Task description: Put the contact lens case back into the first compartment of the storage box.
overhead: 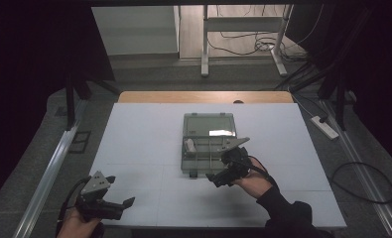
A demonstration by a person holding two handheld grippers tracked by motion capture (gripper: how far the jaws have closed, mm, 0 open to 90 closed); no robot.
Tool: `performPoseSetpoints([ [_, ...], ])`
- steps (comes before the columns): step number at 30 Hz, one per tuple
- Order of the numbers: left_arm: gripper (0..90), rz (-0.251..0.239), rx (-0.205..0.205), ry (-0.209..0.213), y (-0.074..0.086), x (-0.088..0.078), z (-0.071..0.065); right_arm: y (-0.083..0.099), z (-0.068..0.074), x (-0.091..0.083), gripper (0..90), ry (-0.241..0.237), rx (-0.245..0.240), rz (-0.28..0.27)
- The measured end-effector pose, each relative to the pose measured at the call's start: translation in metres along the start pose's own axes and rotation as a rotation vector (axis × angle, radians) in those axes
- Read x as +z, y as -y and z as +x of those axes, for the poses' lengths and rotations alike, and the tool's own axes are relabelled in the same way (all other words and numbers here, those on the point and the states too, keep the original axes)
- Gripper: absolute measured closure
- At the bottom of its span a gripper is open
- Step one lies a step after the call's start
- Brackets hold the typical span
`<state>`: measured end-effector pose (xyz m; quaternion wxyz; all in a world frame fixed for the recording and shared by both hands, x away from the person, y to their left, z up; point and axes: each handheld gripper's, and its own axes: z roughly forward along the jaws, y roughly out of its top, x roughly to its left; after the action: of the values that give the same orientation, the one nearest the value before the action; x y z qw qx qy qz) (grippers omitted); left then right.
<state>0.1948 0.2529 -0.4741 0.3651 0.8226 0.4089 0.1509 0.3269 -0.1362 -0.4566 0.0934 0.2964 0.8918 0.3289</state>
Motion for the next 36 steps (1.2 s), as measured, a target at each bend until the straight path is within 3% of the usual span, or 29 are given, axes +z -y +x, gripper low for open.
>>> performPoseSetpoints([
  [8,3.4,-0.001,-0.001,0.001,0.0,0.0,0.0,0.009,-0.003,-0.006,0.0,0.019,-0.018,0.004],
  [36,3.4,0.001,-0.009,-0.003,0.0,0.0,0.0,0.038,-0.011,-0.031,0.0,0.032,0.011,-0.019],
])
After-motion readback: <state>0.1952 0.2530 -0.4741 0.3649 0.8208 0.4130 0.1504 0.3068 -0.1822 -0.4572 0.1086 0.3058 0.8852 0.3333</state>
